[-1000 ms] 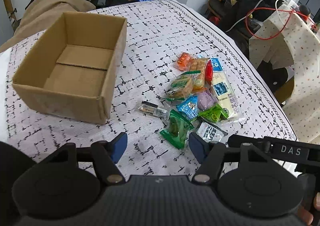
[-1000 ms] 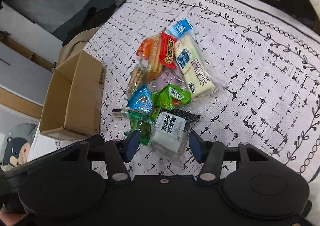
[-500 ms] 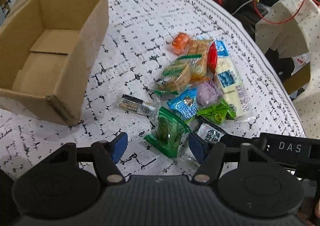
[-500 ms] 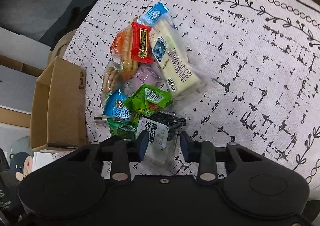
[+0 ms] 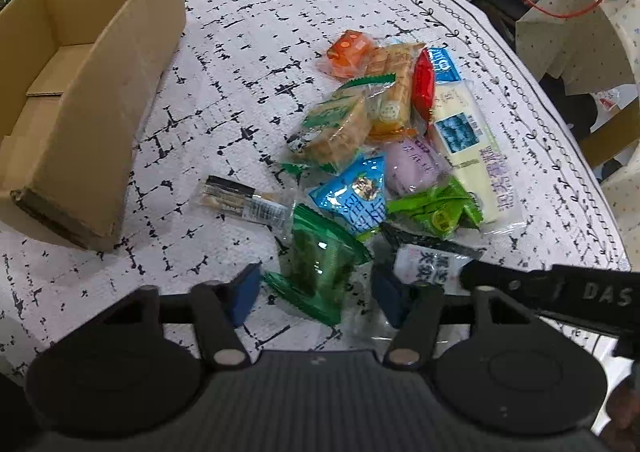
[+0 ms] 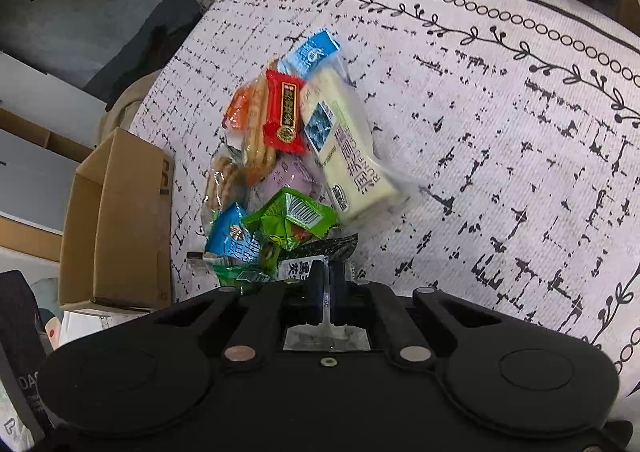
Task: Organize snacks
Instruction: 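Grasp the white rice-cake bag with the right tool while the left tool grasps a green wrapper, then carry both snacks to the cardboard box and open both tools to drop them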
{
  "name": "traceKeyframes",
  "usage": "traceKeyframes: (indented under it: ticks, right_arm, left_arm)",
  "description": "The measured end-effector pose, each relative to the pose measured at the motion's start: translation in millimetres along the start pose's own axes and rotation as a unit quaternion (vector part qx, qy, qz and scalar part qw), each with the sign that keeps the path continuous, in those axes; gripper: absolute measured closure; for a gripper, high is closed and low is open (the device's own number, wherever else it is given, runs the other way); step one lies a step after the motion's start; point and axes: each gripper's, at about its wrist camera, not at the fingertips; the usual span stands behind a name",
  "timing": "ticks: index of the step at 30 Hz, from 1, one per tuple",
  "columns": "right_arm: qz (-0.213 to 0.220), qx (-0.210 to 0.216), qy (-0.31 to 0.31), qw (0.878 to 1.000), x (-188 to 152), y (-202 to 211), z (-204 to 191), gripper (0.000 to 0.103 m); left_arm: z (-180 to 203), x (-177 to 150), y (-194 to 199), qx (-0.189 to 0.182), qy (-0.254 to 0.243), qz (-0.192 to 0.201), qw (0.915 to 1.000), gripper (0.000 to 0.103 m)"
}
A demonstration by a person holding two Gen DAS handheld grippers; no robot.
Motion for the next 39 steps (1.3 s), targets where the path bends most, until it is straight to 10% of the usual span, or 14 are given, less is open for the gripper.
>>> traceKeyframes:
  ticks: [5, 10, 20, 27, 39]
  right_arm:
    - [-0.003, -0.002, -0.01, 1.0, 1.4, -1.0, 1.6, 0.092]
    - [-0.013, -0.001, 0.015, 1.0, -1.2, -5.2, -10.4, 0.05]
    - [-0.045, -0.056, 0.095, 0.993, -10.0, -35.6, -41.0, 0.037]
    - [-0.066, -0.087, 0.143, 0.984, -22.1, -49.7, -52.4, 0.058]
    - [-0.008, -0.028, 0.175, 0.984, -24.0, -21.1, -79.7, 0.062]
  left_arm:
    - [-3.2, 0.0, 0.8, -0.004, 0.008, 0.001, 1.0, 0.073]
    - [-10.1, 1.5, 8.0, -0.005, 0.018, 0.007, 0.9998, 0.073]
    - [-28.2, 4.8, 25.1, 0.004, 0.035, 0.023, 0.9991, 0.073]
    - [-45.5, 2.3, 33.7, 0.019, 0.044, 0.028, 0.9985, 0.073]
    - [-71.2, -2.2, 62.8, 0.033, 0.056, 0.052, 0.9965, 0.073]
Point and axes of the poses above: each gripper's, at about its wrist camera, not at the fingertips, and y roughly against the way its jaws point, z to its right, x to its top, and after that the axes turned 13 degrees about x, right-handed
